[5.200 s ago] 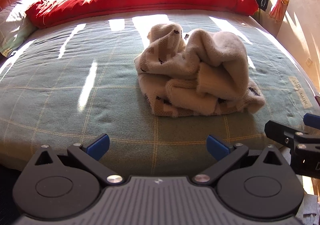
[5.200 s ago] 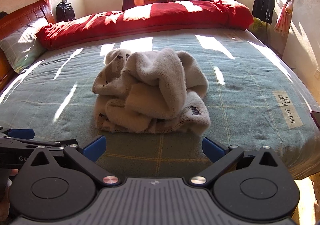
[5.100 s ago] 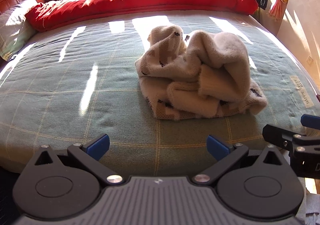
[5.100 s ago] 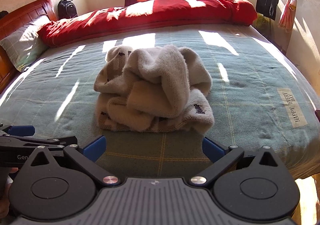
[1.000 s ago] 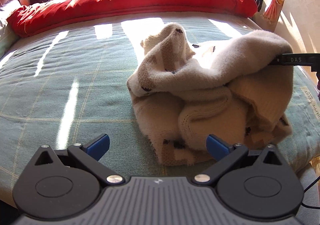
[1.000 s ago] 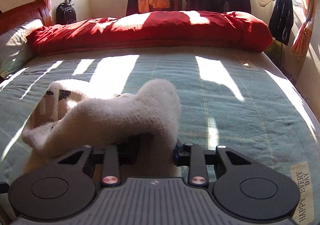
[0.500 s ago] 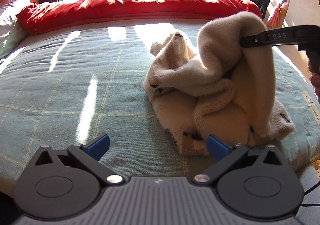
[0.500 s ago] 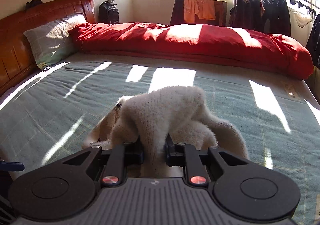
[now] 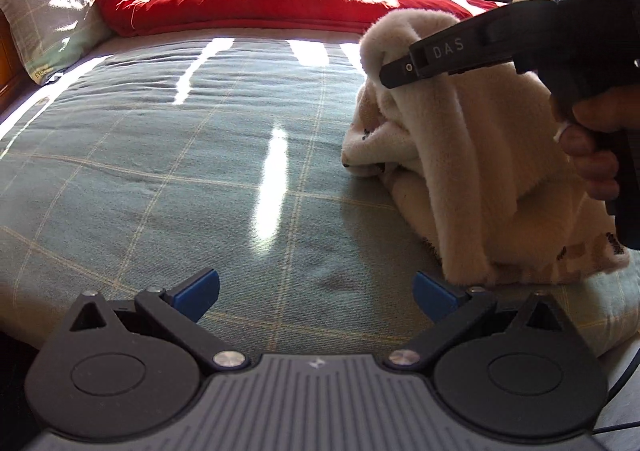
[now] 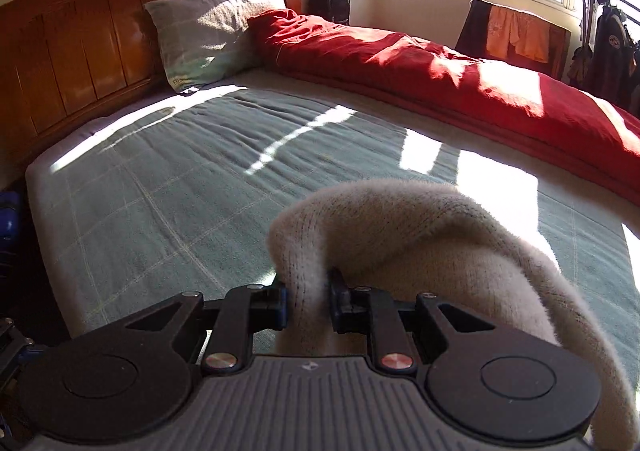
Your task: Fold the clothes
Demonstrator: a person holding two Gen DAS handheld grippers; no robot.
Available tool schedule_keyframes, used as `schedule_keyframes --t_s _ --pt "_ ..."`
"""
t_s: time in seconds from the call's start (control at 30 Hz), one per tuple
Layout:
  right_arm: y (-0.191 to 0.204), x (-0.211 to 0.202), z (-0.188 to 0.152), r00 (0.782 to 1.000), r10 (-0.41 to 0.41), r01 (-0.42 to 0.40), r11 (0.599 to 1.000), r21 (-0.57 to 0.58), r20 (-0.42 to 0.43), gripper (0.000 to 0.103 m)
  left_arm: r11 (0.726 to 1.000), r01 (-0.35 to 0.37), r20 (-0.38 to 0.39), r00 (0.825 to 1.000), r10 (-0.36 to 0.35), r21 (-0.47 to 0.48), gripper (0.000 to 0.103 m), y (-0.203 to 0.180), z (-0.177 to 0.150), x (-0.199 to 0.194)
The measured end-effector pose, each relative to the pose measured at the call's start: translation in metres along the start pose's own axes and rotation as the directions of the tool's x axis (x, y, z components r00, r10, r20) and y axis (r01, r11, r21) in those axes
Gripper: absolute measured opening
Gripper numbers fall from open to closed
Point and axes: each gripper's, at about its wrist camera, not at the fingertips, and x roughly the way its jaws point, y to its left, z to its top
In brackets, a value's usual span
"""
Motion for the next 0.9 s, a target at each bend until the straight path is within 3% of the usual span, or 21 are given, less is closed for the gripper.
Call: schedule_keyframes --t_s 0.13,0.3,0.5,0.6,0.73,0.9 --pt "0.024 0.006 0.003 0.998 0.059 -0.059 0.998 -0.024 -0.019 0.023 1.0 -0.018 -0.007 1.0 0.018 -0.014 0.102 0.011 -0.006 -0.002" --pt "0.041 -0.005 0.003 0.992 0.122 -0.123 0.991 -0.042 -0.039 0.037 0.999 -0.03 -0.008 1.0 0.029 -0.043 0.102 0.023 -0.009 -0.005" --pt "0.042 -0.036 0.003 0.986 0.164 -0.165 0.985 -0.049 -0.018 0.037 0.998 -0.033 -0.01 0.999 0.032 -0.049 0.102 0.026 -0.011 -0.006" --pt "0.021 -0.063 -0.002 0.992 0.125 -0.125 0.991 -0.039 0.011 0.042 0.999 -0.025 -0.003 1.0 0.025 -0.041 0.102 0.022 -0.011 -0.008" --pt "-0.018 -0.091 -0.021 1.0 -0.011 0.011 1.0 -0.012 0.011 0.054 1.0 -0.017 0.007 1.0 0.017 -0.022 0.102 0.015 -0.01 -0.009" --pt "-0.063 -0.111 -0.06 0.987 -0.16 0.161 0.986 0.049 -0.033 0.067 1.0 0.003 0.008 1.0 -0.003 -0.003 0.102 0.006 -0.008 -0.007"
